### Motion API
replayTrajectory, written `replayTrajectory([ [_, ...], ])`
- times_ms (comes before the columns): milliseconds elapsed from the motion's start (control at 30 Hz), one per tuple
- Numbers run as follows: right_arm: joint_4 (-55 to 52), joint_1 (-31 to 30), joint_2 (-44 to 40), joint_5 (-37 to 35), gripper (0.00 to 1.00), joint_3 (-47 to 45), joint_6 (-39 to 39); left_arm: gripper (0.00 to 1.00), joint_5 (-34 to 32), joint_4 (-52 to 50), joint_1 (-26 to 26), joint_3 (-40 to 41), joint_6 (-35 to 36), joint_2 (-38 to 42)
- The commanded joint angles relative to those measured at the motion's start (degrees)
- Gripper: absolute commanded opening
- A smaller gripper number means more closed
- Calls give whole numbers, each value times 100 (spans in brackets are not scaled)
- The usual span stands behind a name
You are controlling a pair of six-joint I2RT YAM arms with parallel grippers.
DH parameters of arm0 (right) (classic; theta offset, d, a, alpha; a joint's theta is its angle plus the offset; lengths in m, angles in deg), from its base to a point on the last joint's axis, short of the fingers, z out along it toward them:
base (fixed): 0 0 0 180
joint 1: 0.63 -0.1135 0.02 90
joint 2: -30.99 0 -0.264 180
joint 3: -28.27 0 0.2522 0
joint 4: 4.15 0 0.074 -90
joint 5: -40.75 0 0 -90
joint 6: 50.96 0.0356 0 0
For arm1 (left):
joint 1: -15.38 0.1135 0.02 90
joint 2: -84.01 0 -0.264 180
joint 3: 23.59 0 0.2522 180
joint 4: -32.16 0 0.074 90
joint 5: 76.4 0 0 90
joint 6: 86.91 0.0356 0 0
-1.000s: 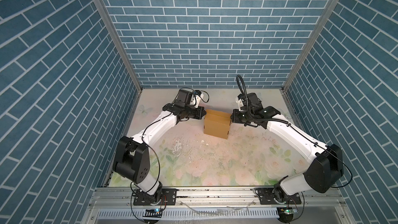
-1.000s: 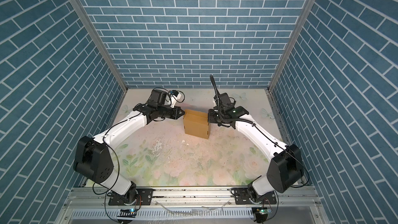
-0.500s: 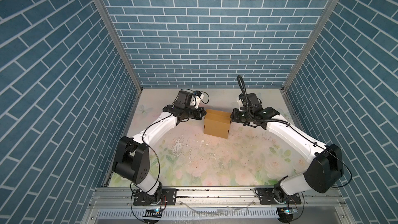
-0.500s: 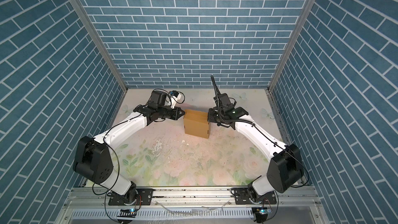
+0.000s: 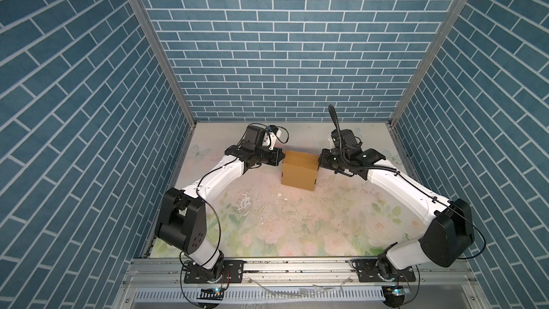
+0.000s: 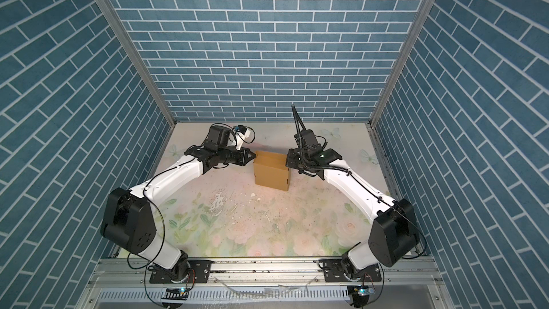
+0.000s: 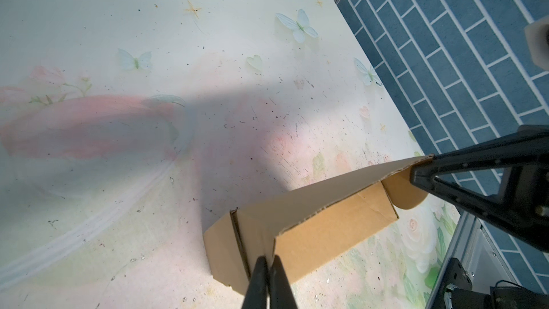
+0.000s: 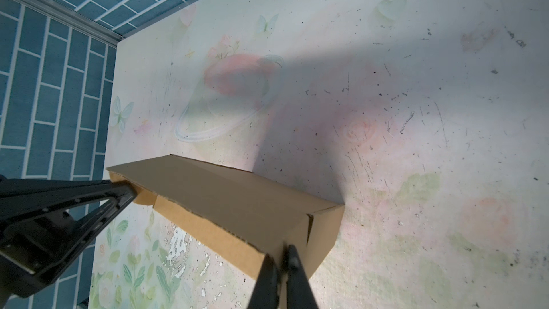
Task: Assemble paper box
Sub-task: Fold and tuck the lid into the gap.
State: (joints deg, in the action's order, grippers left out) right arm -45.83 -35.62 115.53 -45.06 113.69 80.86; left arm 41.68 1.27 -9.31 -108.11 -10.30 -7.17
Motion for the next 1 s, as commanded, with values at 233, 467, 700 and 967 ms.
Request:
replayTrajectory([
  [233, 298, -59, -79, -178, 8, 30, 709, 7, 41, -281, -176, 208, -88, -75],
  [467, 353, -53, -18, -140, 8, 90, 819, 7, 40, -255, -213, 178, -130, -132],
  [700, -160, -28, 243, 47, 9, 604, 548, 7, 49, -230, -222, 158, -149, -186],
  [967, -102, 97, 243, 383, 8, 610, 731, 7, 47, -221, -222, 142, -146, -231],
])
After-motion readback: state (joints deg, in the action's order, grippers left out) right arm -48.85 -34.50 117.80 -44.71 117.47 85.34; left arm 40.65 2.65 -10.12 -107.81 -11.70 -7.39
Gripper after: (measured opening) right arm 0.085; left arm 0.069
